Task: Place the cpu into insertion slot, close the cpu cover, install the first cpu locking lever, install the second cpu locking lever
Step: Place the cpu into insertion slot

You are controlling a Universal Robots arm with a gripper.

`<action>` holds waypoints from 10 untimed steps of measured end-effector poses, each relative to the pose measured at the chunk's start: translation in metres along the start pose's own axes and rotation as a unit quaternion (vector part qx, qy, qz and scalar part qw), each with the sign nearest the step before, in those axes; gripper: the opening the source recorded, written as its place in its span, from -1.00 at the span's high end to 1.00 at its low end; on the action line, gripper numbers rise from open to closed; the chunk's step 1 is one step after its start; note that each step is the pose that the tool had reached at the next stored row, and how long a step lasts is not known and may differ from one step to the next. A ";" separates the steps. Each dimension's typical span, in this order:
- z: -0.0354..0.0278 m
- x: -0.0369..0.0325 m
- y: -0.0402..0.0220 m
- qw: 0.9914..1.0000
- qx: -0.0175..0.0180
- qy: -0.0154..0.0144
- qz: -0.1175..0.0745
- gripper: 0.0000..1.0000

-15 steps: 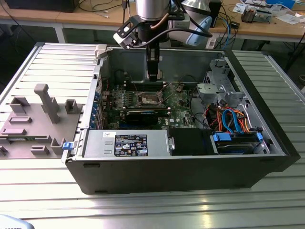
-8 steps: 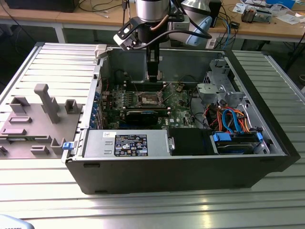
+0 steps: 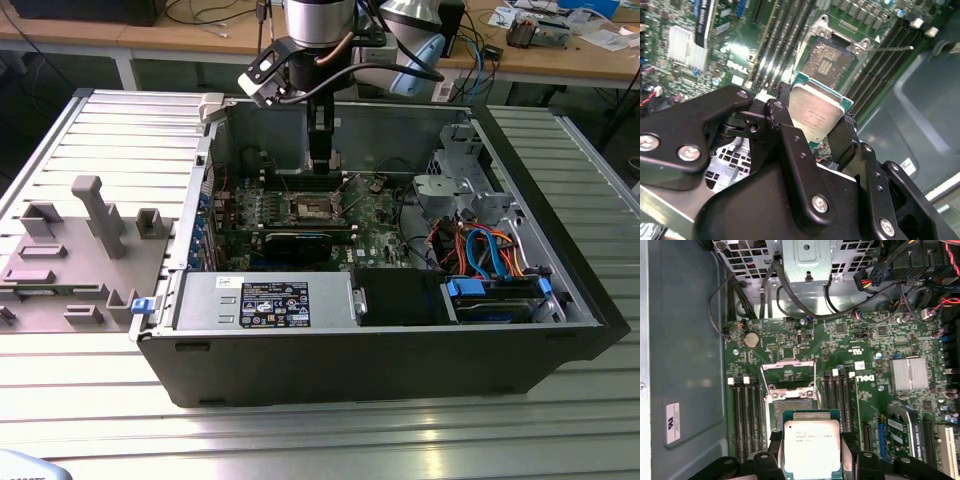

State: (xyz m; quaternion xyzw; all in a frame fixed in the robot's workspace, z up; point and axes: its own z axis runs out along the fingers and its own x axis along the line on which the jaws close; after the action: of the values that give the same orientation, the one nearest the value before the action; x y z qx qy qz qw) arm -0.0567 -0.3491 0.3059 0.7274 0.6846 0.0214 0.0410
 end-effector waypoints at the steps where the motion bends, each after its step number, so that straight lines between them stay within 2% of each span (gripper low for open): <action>1: 0.0002 0.0002 0.0000 1.000 -0.001 -0.009 -0.003 -0.09; 2: 0.0002 0.0004 0.0000 1.000 -0.001 -0.010 -0.008 -0.09; 5: 0.0004 0.0006 0.0000 1.000 -0.002 -0.009 -0.024 -0.09; 10: 0.0006 0.0006 -0.0004 1.000 -0.002 -0.009 -0.025 -0.09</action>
State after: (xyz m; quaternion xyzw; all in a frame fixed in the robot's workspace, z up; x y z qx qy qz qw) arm -0.0571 -0.3485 0.3053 0.7102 0.7022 0.0151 0.0486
